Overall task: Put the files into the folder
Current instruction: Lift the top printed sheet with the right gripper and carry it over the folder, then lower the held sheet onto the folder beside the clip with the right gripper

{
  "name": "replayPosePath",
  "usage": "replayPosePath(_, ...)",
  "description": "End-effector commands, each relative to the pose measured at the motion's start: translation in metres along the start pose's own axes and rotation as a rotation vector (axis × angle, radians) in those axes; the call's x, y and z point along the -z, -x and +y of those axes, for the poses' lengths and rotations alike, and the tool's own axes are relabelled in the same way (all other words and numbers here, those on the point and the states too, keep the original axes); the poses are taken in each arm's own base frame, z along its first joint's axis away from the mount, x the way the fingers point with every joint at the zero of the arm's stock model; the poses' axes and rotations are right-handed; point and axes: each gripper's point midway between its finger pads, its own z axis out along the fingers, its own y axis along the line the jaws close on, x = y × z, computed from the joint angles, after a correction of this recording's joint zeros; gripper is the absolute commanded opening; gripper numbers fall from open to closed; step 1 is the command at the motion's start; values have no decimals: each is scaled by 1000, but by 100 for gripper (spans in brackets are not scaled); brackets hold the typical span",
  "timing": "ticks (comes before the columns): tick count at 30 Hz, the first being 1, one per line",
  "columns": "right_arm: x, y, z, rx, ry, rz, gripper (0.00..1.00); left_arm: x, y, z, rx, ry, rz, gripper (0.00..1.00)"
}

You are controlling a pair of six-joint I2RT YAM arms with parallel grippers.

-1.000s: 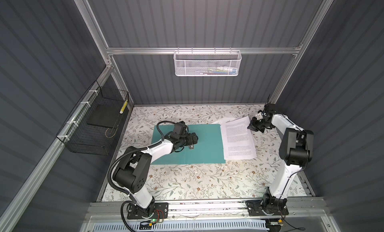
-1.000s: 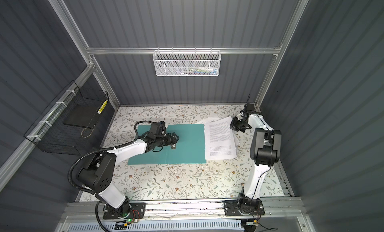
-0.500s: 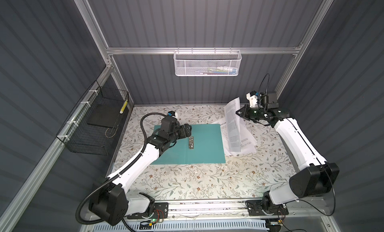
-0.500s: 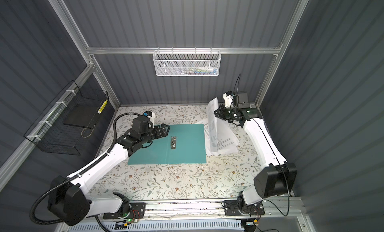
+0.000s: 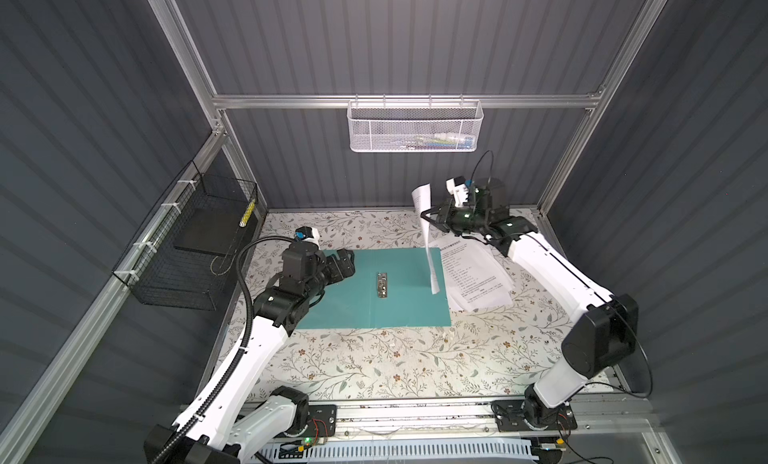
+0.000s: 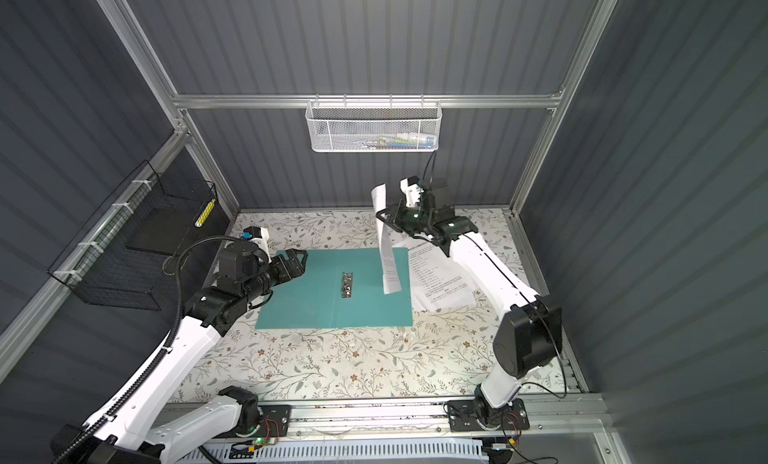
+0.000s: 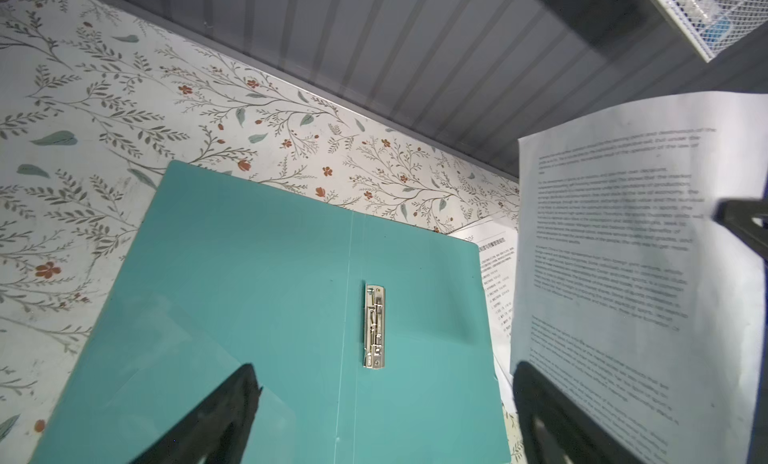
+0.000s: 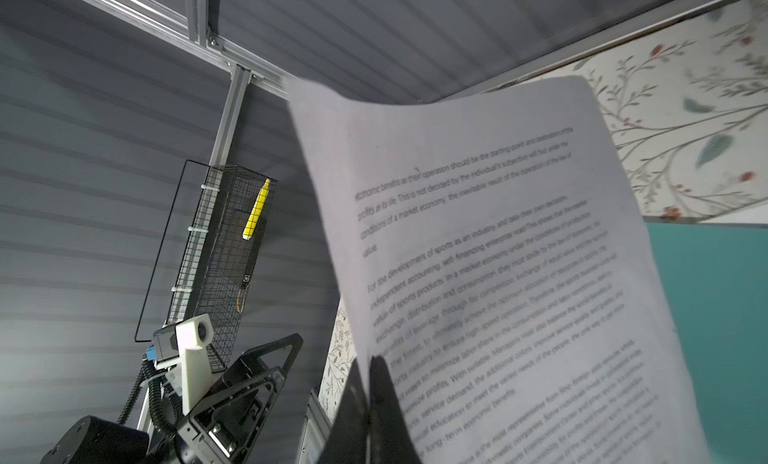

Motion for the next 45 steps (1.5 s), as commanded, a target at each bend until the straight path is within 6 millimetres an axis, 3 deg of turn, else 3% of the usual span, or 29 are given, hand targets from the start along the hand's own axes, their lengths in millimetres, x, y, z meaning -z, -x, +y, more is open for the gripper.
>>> replayPosePath(1, -9, 16, 45, -18, 165, -32, 0, -3, -13, 9, 5, 25, 50, 99)
replayPosePath(7, -31, 9, 54, -41, 220, 14, 0, -13, -13, 13, -10, 32, 62, 100)
replayPosePath(13, -66, -12, 21, -84, 179, 49, 0, -24, -17, 20, 29, 41, 63, 100)
replayPosePath(21, -117, -43, -34, 27, 46, 78, 0, -32, -17, 17, 34, 14, 58, 100)
replayPosePath(24, -128, -48, -49, 55, 33, 75, 0, -31, -16, 16, 23, 11, 56, 100)
replayPosePath(30, -142, -56, -60, 110, 75, 96, 0, -31, -22, 19, 14, 16, 67, 99)
replayPosePath(37, -144, -48, -65, 144, 84, 86, 0, -32, -27, 23, 15, 27, 76, 99)
replayPosePath(45, -139, -52, -51, 227, 160, 142, 0, -34, -28, 24, 17, 24, 76, 99)
